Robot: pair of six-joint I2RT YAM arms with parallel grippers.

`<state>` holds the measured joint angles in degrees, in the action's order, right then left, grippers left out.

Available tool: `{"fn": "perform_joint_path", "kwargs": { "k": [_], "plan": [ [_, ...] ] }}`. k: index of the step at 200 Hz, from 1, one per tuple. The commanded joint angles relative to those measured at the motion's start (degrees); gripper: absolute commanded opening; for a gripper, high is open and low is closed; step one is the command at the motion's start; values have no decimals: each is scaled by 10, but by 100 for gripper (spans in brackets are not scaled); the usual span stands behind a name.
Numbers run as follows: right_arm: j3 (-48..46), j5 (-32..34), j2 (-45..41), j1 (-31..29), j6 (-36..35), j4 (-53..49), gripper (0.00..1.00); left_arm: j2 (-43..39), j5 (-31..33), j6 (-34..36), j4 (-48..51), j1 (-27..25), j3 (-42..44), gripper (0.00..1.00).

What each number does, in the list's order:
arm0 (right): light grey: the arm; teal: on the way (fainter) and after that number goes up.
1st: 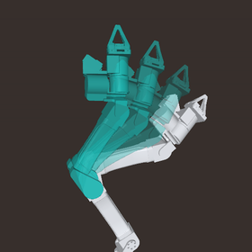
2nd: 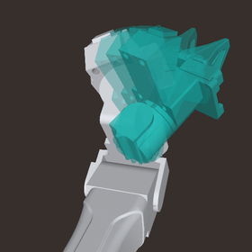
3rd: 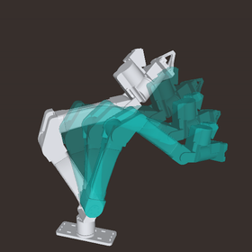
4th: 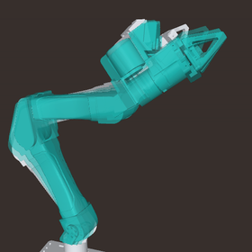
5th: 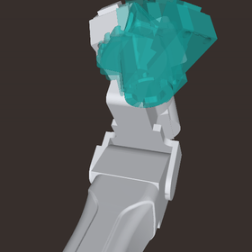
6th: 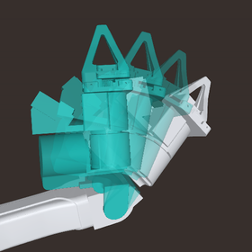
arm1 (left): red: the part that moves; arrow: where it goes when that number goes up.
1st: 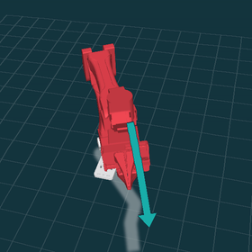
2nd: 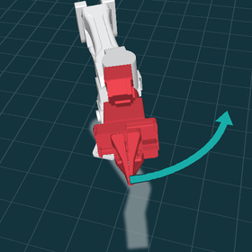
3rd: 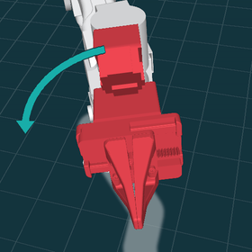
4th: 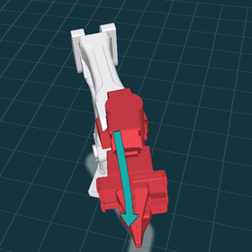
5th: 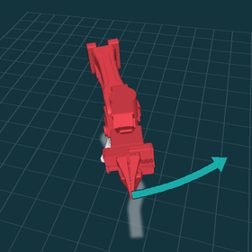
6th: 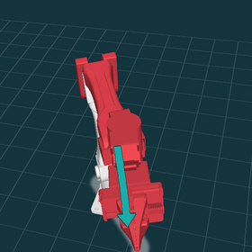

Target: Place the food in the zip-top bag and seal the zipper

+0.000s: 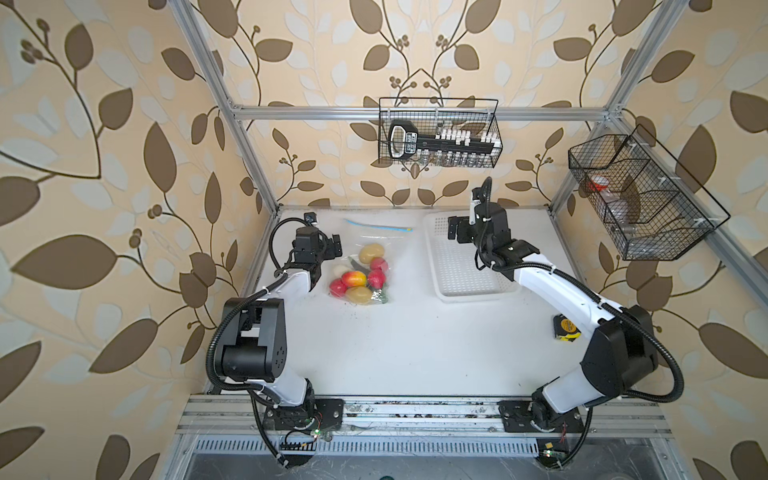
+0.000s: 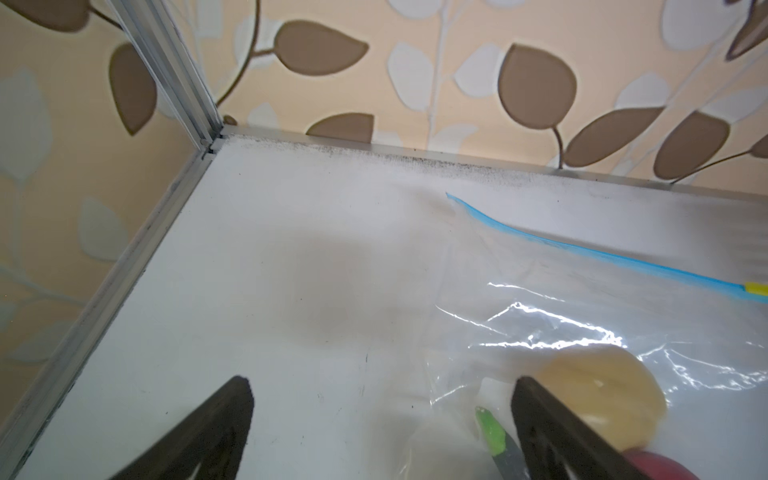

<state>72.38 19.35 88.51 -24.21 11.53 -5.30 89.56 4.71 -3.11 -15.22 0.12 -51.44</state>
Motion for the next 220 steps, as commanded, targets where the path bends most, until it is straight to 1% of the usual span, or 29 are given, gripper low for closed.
{"fn": "perform_joint_path", "kwargs": {
  "k": [1, 17, 35, 40, 59, 94, 109, 124, 135, 165, 185, 211, 220],
  "plan": [
    [-76, 24, -54, 2, -2, 62, 100, -49, 15, 14, -71, 7, 48, 99],
    [-137, 41, -90, 2, -5, 115, 100, -61, 22, 24, -73, 8, 69, 99],
    [-187, 33, -128, 2, -27, 149, 100, -67, 13, 25, -59, 15, 82, 99],
    [-199, 38, -137, 2, -28, 155, 100, -88, 9, 23, -60, 18, 88, 99],
    [-230, 48, -165, 4, -32, 161, 100, -96, -7, 20, -76, 23, 109, 99],
    [-272, 78, -202, 13, -42, 147, 100, -102, -15, 14, -86, 32, 146, 99],
    [-306, 90, -221, 17, -55, 164, 100, -112, -19, 13, -95, 40, 164, 99],
    [-343, 101, -242, 23, -67, 193, 100, -120, -29, 2, -80, 49, 172, 99],
    [-366, 106, -252, 28, -73, 207, 100, -126, -44, -5, -74, 54, 180, 99],
    [-410, 90, -267, 51, -69, 215, 100, -131, -73, -13, -84, 62, 205, 99],
    [-437, 95, -274, 61, -62, 221, 100, -136, -56, -21, -100, 64, 217, 99],
    [-472, 104, -287, 66, -68, 239, 100, -136, -57, -12, -105, 64, 226, 99],
    [-485, 112, -290, 67, -67, 253, 100, -130, -56, -11, -129, 65, 243, 99]
  ]
}}
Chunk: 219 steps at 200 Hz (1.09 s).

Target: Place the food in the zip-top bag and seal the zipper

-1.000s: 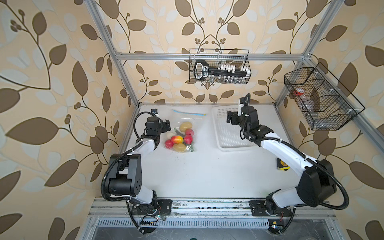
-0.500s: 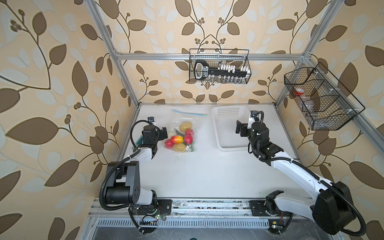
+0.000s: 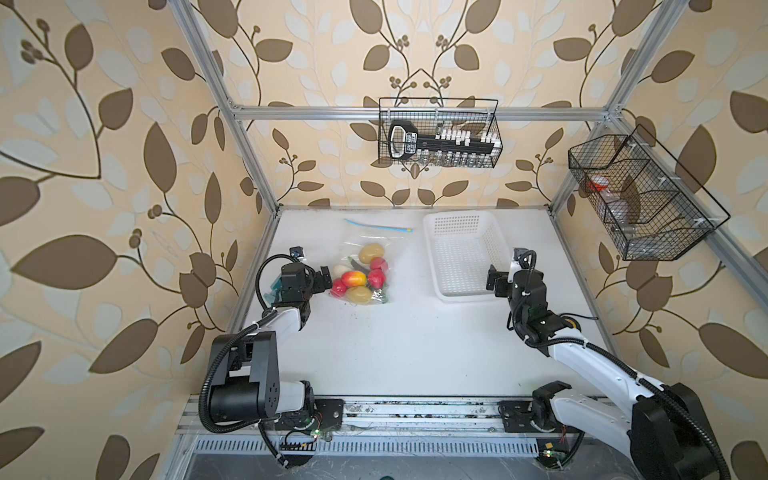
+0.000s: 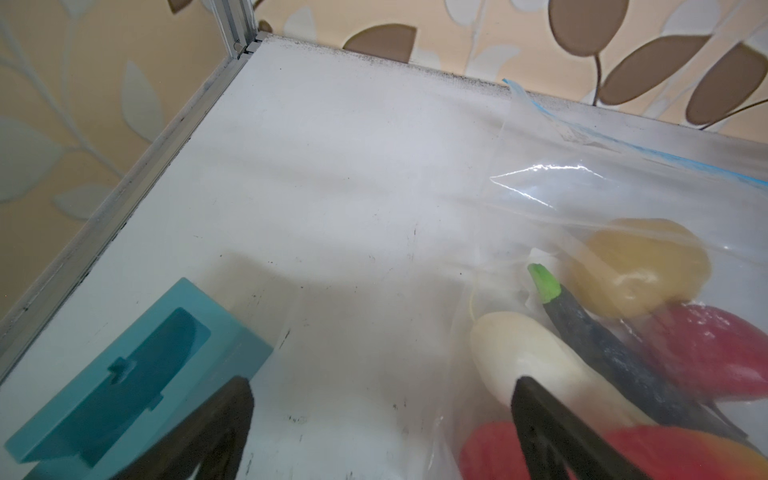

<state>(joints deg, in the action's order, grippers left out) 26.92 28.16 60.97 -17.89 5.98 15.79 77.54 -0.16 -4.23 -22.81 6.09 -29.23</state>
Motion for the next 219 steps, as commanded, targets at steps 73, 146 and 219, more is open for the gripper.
{"fn": "perform_joint_path", "kwargs": {
  "k": [73, 146, 219],
  "plan": [
    [-71, 58, 33, 9, -28, 136, 100, 69, -34, 9, -244, 5, 100, 99],
    [-126, 70, 84, 27, -62, 286, 100, 76, -11, 2, -236, 5, 95, 99],
    [-190, 42, 96, 87, -38, 423, 100, 82, -4, 3, -210, 0, 78, 99]
  ]
}}
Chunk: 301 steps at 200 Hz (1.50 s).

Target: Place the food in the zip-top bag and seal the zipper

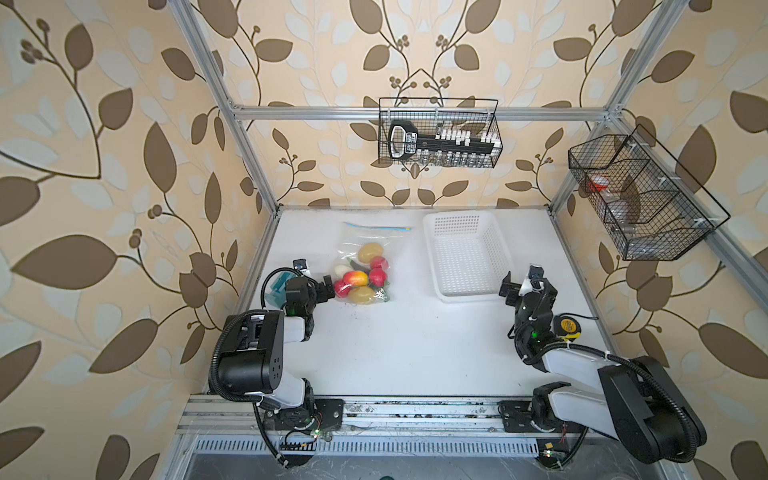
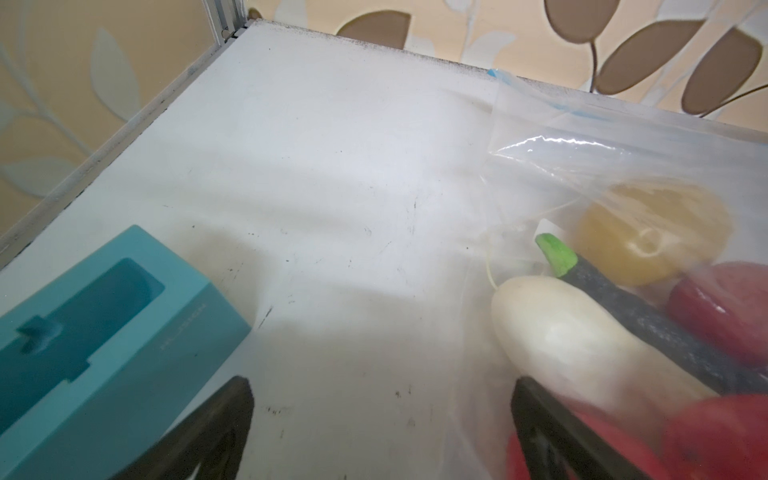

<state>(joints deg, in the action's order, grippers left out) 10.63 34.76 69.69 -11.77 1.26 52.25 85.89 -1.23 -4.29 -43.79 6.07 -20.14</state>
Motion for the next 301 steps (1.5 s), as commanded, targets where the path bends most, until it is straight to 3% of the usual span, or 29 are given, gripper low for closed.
{"fn": "perform_joint_path", "kwargs": {
  "k": [1, 37, 75, 88, 99, 132, 301],
  "plan": [
    [-28, -26, 10, 27, 11, 60, 100, -1, 6, 3, 1, 0, -14, 99],
    [-22, -107, 23, 61, 18, 53, 100, -1, 6, 3, -2, 1, -13, 99],
    [-29, -149, 38, 66, 8, 78, 100, 0, 7, 4, -4, 1, -13, 99],
    [-32, -132, 87, 67, 6, 141, 100, 0, 7, 3, -4, 1, -13, 99],
    [-19, -143, 65, 72, 22, 75, 100, -1, 7, 3, -4, 1, -12, 99],
    [-18, -173, 77, 84, 11, 91, 100, 0, 8, 4, -2, 1, -13, 99],
    [-17, -173, 72, 82, 13, 81, 100, -2, 8, 3, 4, 0, -15, 99]
  ]
}}
